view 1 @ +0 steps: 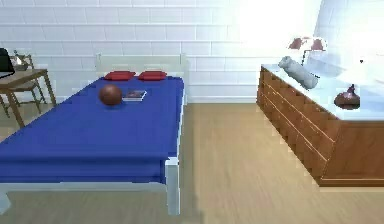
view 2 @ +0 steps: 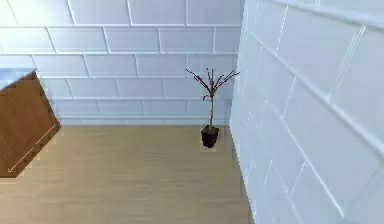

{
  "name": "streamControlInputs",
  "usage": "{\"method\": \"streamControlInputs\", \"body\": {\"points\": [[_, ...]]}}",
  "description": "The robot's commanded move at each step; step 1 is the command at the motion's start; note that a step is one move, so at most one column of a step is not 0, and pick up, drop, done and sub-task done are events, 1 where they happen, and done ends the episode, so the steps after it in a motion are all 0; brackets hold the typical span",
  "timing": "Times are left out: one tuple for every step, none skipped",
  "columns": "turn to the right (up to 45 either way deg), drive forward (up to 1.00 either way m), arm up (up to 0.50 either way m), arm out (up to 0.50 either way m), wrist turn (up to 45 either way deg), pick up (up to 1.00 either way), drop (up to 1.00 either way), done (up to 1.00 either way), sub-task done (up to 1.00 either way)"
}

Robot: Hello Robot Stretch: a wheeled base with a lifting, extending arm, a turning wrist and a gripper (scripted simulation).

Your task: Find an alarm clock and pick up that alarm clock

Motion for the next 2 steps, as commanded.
{"method": "streamControlInputs", "body": {"points": [[-45.0, 0.0, 0.0, 0.0, 0.0, 0.0, 0.0, 0.0, 0.0], [-21.0, 0.0, 0.0, 0.0, 0.0, 0.0, 0.0, 0.0, 0.0]]}}
